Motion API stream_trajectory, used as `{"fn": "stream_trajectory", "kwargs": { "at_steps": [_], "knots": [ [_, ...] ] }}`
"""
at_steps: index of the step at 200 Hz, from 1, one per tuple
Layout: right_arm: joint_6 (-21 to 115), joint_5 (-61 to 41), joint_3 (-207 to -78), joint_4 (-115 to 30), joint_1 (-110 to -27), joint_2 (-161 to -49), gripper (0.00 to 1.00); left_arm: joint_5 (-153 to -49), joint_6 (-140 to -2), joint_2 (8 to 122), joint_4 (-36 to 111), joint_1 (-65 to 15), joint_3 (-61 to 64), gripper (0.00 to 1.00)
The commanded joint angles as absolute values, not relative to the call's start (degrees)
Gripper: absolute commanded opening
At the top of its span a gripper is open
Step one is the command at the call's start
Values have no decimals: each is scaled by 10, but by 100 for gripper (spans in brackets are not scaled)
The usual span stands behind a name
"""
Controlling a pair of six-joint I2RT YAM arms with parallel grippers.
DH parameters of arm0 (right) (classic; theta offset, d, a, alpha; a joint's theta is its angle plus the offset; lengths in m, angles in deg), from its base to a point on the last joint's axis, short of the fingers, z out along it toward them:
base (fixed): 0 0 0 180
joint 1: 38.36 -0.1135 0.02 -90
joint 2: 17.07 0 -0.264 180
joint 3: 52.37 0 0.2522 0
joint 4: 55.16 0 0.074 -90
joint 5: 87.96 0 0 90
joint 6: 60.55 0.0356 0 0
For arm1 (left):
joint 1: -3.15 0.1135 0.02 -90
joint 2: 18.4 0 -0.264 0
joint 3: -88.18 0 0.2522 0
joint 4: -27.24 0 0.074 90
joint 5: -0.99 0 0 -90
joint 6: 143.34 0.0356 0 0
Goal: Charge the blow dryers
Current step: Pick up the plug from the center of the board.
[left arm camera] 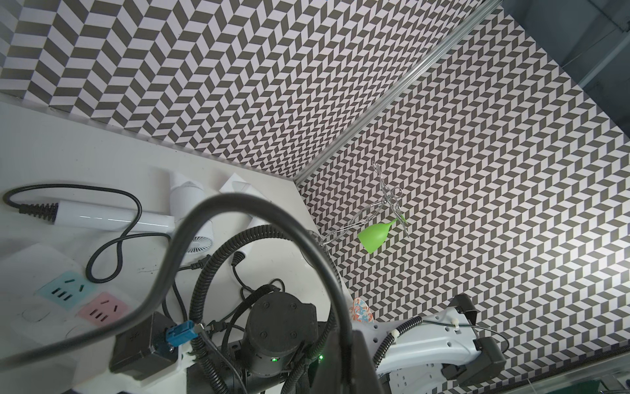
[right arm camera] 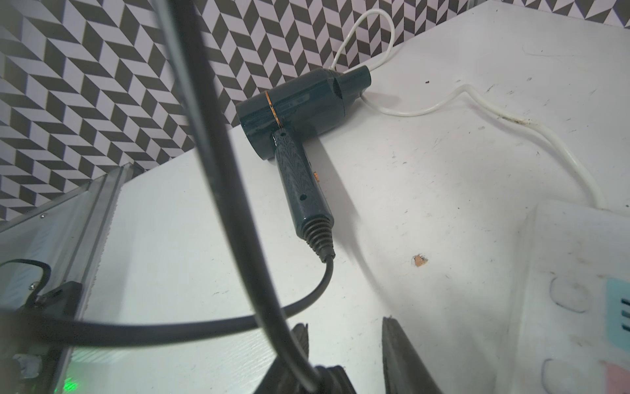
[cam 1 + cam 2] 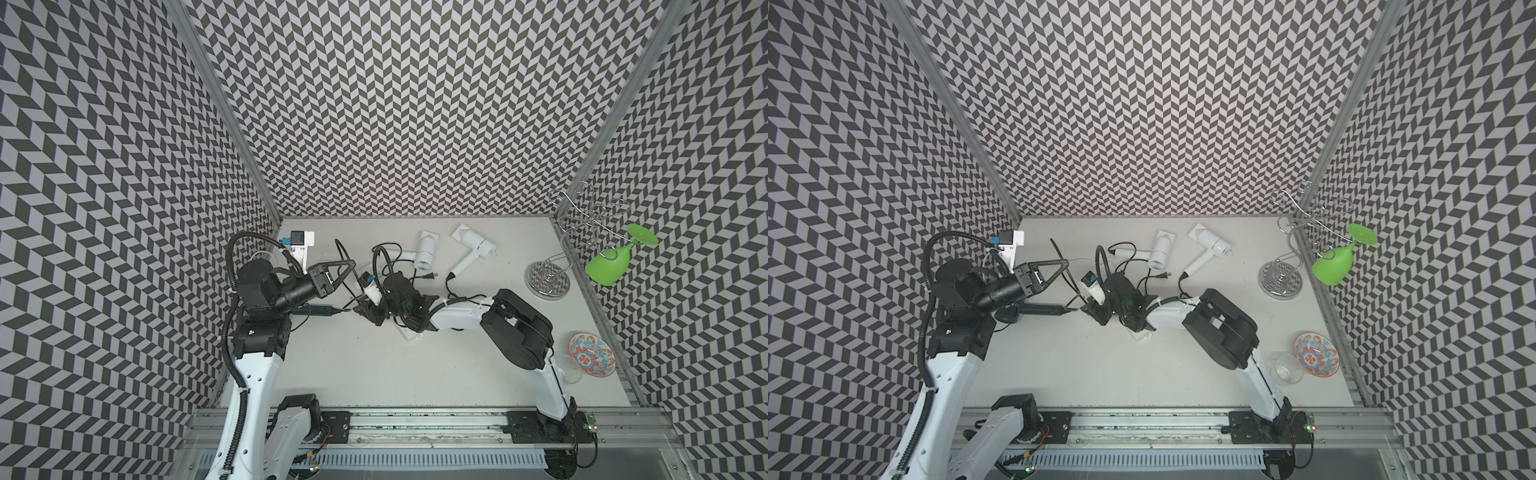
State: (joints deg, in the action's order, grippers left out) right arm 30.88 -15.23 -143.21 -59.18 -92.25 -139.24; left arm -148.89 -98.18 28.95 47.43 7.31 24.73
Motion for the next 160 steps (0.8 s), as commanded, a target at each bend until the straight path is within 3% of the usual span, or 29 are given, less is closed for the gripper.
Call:
{"fn": "stream_trajectory", "kwargs": {
  "at_steps": [1, 131, 160],
  "knots": [
    [290, -147, -1446, -578, -925, -1363, 37, -1502, -980, 283, 451, 77, 250, 0],
    [268, -169, -1467, -509, -925, -1359, 34, -1504, -982, 282, 446, 77, 257, 0],
    [267, -176, -1471, -505, -925, -1364, 25, -1505, -982, 282, 444, 76, 257, 0]
  ]
}}
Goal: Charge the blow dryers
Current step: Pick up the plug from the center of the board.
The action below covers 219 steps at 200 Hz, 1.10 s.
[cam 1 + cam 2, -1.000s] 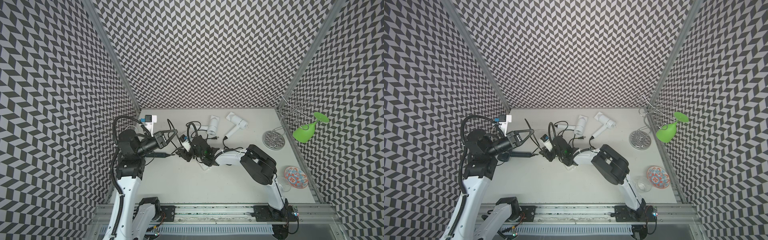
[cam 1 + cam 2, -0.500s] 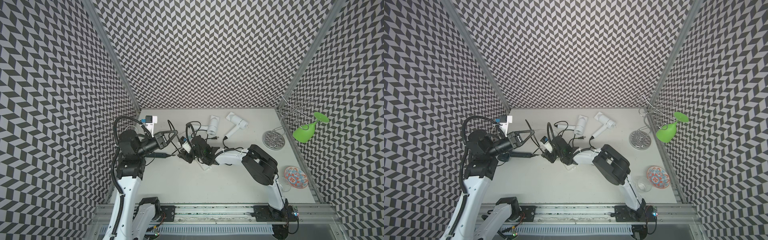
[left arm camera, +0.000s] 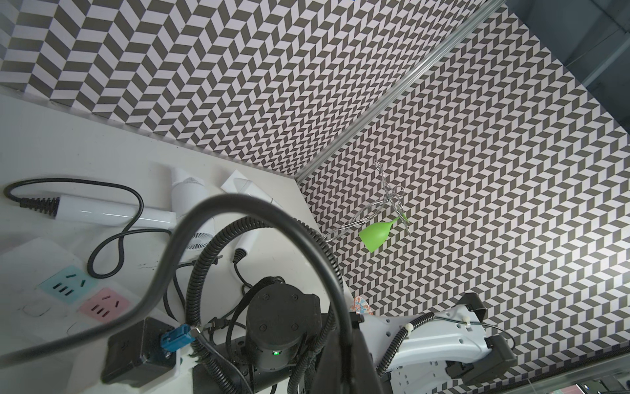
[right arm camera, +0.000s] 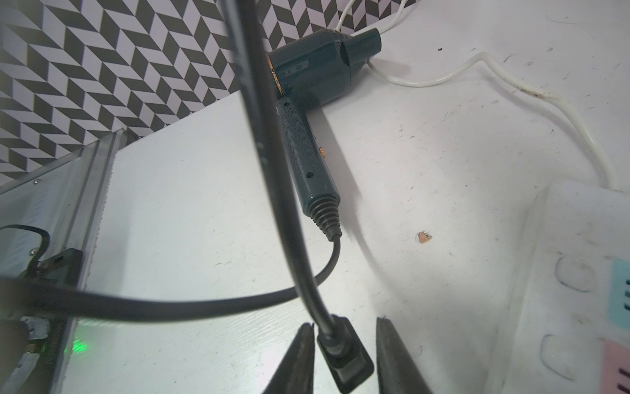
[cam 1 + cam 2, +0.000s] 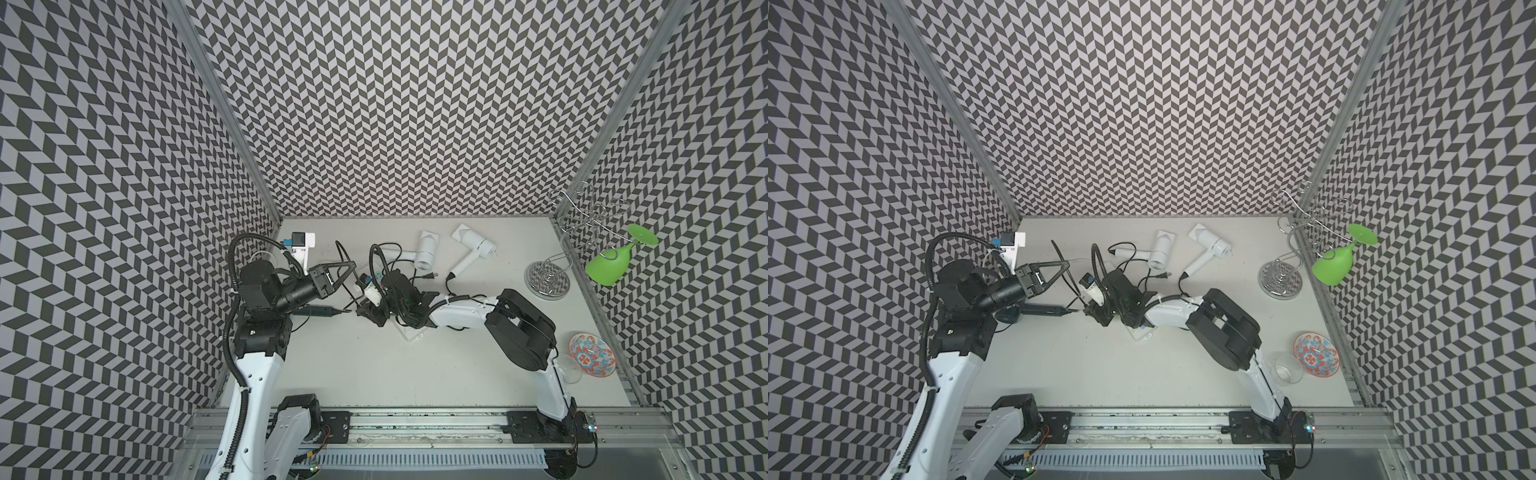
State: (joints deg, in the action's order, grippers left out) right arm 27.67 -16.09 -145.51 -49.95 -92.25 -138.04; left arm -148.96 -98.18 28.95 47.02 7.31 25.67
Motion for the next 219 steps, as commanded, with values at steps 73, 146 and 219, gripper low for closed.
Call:
{"fn": "stream_trajectory", "kwargs": {
  "at_steps": [73, 146, 219],
  "knots": [
    [281, -143, -1483, -503, -924, -1354, 0, -1486, -981, 275, 439, 77, 277, 0],
    [332, 28, -1402, -573, -909, -1238, 0, -1305, -929, 202, 431, 76, 343, 0],
    [412, 152, -1398, -554, -884, -1189, 0, -1086, -946, 230, 388, 84, 419, 0]
  ]
}}
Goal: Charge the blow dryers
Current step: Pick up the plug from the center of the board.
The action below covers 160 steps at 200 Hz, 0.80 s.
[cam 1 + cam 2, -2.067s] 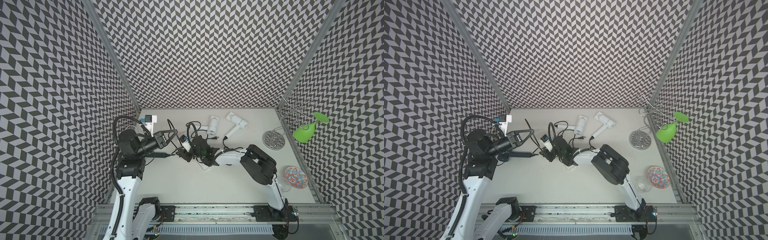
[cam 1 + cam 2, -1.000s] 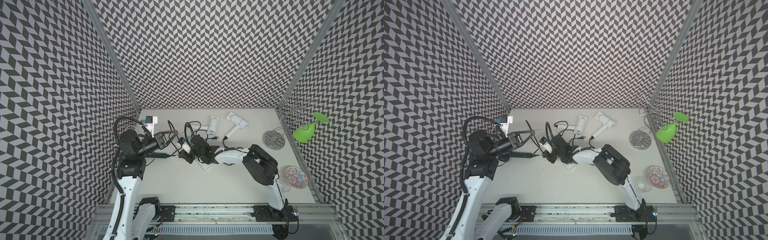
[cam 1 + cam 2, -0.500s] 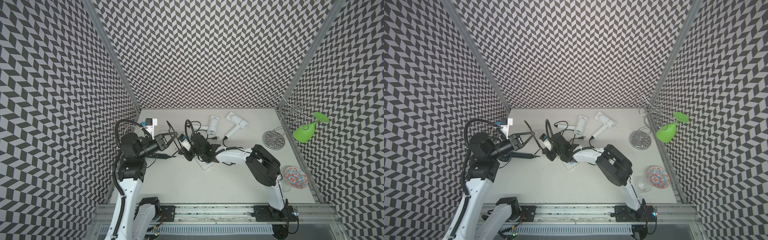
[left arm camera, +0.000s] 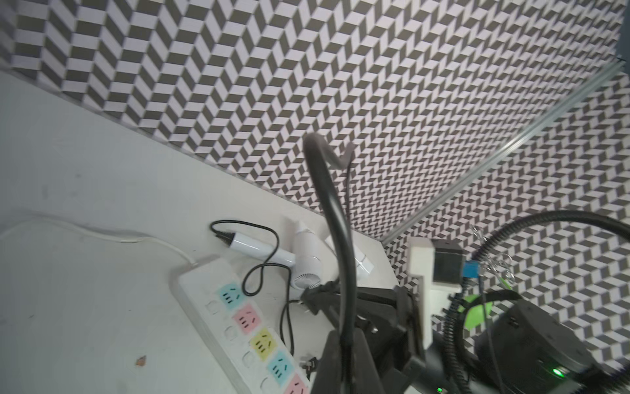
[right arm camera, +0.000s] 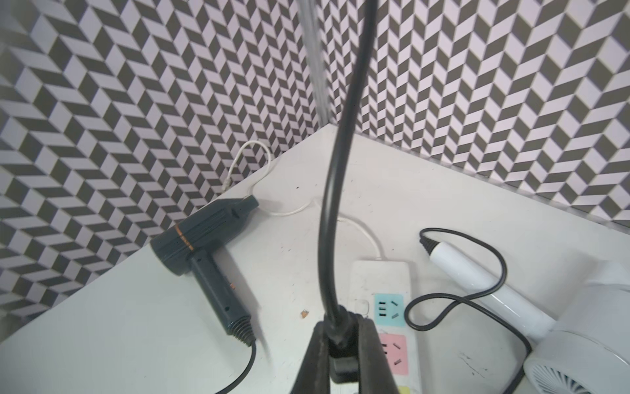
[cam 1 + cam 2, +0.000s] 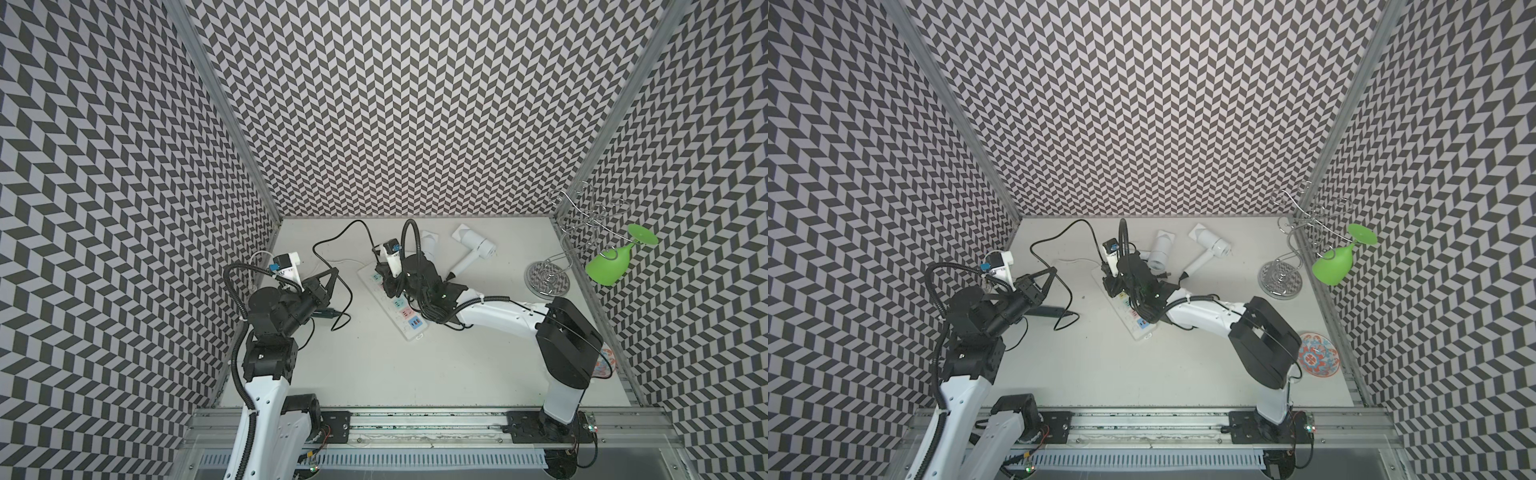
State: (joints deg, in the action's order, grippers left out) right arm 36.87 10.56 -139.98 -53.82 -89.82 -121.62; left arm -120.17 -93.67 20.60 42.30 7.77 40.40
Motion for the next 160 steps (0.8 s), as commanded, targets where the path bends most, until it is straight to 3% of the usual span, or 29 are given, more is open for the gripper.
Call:
{"fn": "stream_trajectory", "kwargs": {
  "at_steps": [1, 59, 102, 160],
  "knots": [
    [413, 152, -1398, -553, -883, -1188, 0, -1083, -947, 232, 388, 84, 419, 0],
    [434, 100, -1338, -616, -867, -1146, 0, -1000, -974, 397, 266, 87, 417, 0],
    [414, 6, -1245, -767, -863, -1138, 0, -1000, -961, 529, 210, 90, 318, 0],
    [416, -82, -1230, -821, -840, -1182, 0, -1052, -921, 735, 115, 81, 143, 0]
  ]
}}
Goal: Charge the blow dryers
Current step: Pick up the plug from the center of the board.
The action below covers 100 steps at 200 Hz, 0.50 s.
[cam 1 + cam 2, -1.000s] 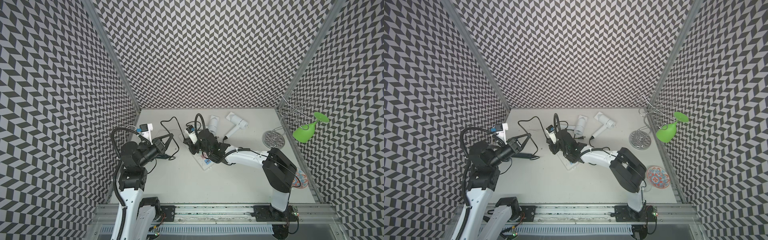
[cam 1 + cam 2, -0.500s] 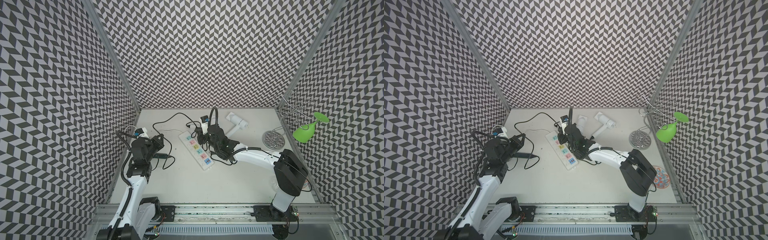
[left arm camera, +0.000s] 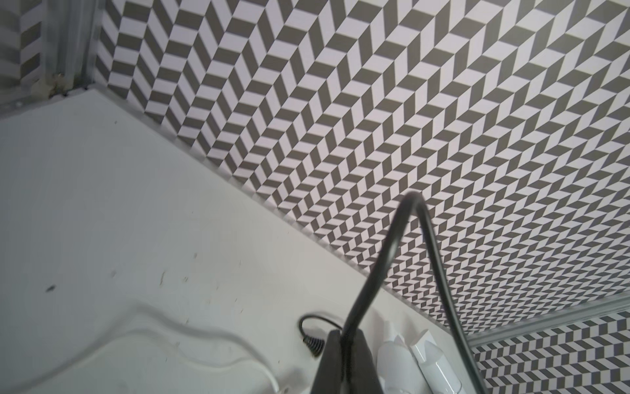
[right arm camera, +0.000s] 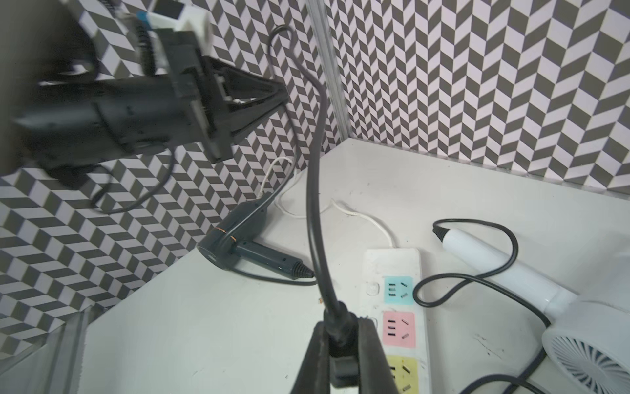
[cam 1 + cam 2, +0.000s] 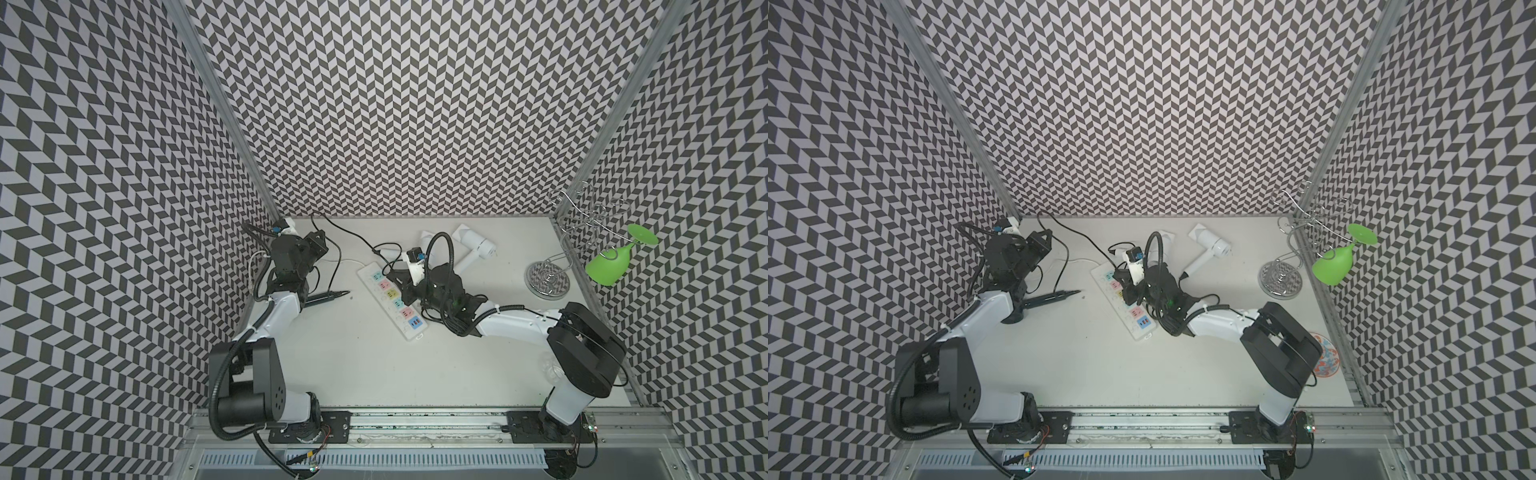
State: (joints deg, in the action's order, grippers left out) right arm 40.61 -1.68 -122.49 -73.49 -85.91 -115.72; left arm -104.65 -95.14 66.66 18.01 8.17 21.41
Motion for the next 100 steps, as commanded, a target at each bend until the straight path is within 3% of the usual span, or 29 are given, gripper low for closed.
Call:
{"fn": "stream_trajectory", "kwargs": {
  "at_steps": [1, 57, 65, 91, 100],
  "knots": [
    [419, -85, -1230, -823, -839, -1182, 0, -1052, -920, 740, 116, 81, 140, 0],
    [446, -111, -1240, -834, -822, -1232, 0, -1053, -888, 849, 138, 58, 99, 1],
    [445, -108, -1237, -831, -821, -1233, 0, -1049, -884, 850, 139, 51, 106, 9],
    [439, -108, -1229, -827, -820, -1231, 0, -1053, -893, 842, 147, 46, 119, 51],
    [439, -109, -1228, -827, -820, -1233, 0, -1054, -896, 836, 153, 46, 120, 59]
  ]
}}
